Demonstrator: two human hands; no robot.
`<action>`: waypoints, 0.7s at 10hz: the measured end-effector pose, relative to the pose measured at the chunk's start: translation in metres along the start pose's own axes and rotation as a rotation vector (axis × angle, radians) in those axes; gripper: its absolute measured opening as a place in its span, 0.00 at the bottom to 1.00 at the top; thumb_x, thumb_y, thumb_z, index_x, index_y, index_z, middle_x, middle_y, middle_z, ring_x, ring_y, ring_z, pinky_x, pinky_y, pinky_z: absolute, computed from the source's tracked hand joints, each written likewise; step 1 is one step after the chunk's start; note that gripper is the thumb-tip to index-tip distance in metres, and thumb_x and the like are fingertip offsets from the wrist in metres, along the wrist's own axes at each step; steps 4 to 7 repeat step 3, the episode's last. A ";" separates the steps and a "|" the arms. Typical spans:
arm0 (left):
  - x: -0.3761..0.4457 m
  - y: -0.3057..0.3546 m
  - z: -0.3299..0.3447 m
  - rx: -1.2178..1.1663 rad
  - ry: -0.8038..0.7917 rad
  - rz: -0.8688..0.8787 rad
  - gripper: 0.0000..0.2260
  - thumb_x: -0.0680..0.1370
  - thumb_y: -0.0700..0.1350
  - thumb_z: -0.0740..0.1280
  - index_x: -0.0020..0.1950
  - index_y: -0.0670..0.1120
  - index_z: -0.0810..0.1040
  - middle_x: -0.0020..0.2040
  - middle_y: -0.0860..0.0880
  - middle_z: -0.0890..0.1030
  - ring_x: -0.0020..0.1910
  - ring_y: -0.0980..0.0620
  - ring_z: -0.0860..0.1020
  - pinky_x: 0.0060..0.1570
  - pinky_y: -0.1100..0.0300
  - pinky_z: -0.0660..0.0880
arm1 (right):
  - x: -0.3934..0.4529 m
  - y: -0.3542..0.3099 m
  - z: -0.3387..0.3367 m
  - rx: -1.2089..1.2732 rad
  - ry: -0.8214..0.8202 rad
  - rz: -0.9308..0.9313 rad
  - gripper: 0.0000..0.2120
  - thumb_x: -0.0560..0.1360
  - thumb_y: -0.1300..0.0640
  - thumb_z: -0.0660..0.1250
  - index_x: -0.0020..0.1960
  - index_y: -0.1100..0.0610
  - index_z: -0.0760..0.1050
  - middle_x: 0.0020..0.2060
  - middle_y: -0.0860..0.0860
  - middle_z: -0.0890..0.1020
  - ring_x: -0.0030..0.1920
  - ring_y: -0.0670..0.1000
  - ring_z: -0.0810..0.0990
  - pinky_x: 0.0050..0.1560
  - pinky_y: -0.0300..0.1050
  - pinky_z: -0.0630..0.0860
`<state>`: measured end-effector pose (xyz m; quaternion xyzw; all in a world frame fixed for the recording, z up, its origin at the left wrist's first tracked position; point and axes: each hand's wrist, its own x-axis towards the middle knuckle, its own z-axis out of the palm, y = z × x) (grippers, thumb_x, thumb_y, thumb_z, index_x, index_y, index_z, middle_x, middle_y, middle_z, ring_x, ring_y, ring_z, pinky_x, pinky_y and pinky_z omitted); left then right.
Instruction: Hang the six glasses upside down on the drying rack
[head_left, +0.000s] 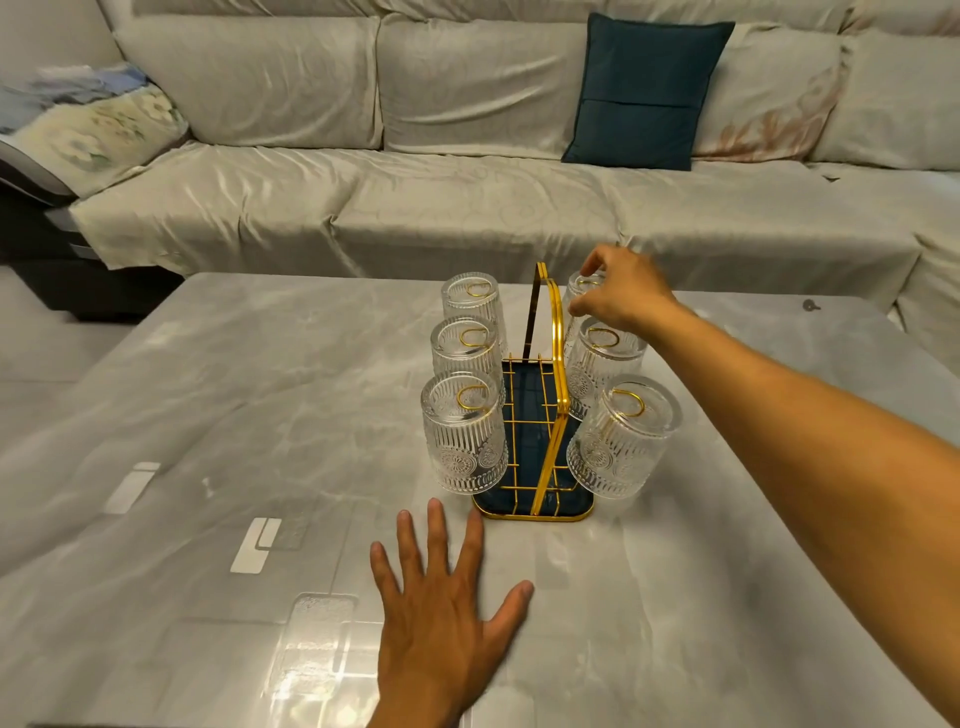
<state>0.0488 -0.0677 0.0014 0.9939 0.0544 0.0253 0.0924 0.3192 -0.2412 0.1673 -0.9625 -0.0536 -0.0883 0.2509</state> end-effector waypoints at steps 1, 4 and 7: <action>0.000 0.001 0.006 -0.026 0.002 0.009 0.37 0.73 0.76 0.51 0.76 0.56 0.65 0.77 0.42 0.62 0.78 0.38 0.49 0.69 0.37 0.44 | -0.009 -0.005 -0.009 0.053 0.008 0.007 0.23 0.68 0.52 0.75 0.60 0.55 0.72 0.59 0.56 0.77 0.53 0.55 0.75 0.49 0.50 0.75; 0.005 0.000 0.000 -0.072 -0.083 -0.023 0.40 0.68 0.79 0.40 0.76 0.65 0.40 0.79 0.48 0.38 0.77 0.40 0.37 0.71 0.39 0.28 | -0.056 0.001 -0.028 0.231 0.150 -0.061 0.22 0.72 0.48 0.69 0.63 0.55 0.71 0.62 0.53 0.75 0.59 0.52 0.73 0.54 0.47 0.70; 0.005 0.000 0.000 -0.072 -0.083 -0.023 0.40 0.68 0.79 0.40 0.76 0.65 0.40 0.79 0.48 0.38 0.77 0.40 0.37 0.71 0.39 0.28 | -0.056 0.001 -0.028 0.231 0.150 -0.061 0.22 0.72 0.48 0.69 0.63 0.55 0.71 0.62 0.53 0.75 0.59 0.52 0.73 0.54 0.47 0.70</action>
